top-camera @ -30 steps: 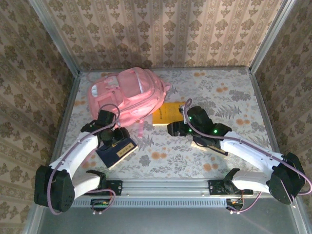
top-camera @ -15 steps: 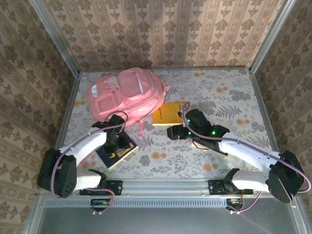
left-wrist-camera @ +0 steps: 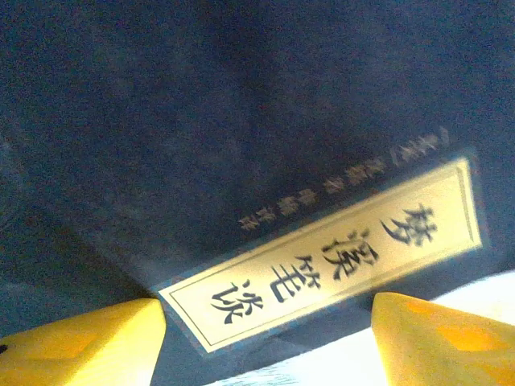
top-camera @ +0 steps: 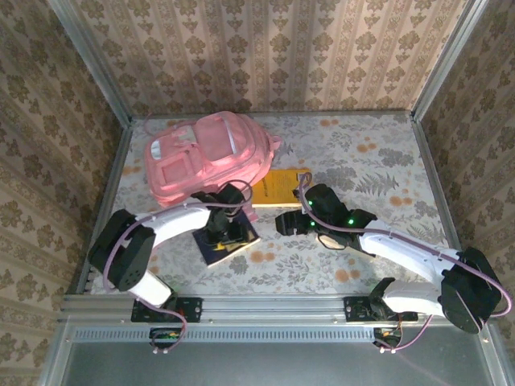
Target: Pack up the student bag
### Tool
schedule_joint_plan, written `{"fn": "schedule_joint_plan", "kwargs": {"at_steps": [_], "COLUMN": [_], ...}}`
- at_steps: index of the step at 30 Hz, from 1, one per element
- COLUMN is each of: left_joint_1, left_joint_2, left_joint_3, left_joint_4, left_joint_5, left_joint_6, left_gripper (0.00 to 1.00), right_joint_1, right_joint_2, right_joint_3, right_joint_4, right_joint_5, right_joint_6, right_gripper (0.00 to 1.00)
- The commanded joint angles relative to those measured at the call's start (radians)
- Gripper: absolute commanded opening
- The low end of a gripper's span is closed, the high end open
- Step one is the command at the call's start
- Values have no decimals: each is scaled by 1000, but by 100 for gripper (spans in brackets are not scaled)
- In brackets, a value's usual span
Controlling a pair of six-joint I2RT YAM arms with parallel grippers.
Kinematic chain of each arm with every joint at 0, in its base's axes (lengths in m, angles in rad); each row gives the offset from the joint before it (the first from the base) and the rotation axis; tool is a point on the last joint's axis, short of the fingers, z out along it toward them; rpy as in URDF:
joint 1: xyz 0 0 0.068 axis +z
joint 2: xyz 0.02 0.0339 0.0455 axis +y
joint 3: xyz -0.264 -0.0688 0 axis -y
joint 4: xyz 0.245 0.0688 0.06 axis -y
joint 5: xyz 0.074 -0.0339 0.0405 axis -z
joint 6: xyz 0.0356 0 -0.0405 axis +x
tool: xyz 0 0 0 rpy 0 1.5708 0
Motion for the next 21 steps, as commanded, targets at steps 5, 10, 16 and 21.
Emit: {"fn": "schedule_joint_plan", "kwargs": {"at_steps": [5, 10, 16, 21], "left_joint_1": [-25, 62, 199, 232], "left_joint_2": [-37, -42, -17, 4], "left_joint_3": [84, 117, 74, 61], "left_joint_4": [118, 27, 102, 134], "left_joint_5": [180, 114, 55, -62], "left_joint_6": [167, 296, 370, 364], "left_gripper": [71, 71, 72, 72], "right_joint_1": [6, 7, 22, 28], "right_joint_2": [-23, -1, 59, 72], "right_joint_3": [-20, -37, -31, -24], "right_joint_4": [-14, 15, 41, 33], "right_joint_5": [-30, -102, -155, -160], "right_joint_6": [-15, -20, -16, -21], "right_gripper": [75, 58, 43, 45]}}
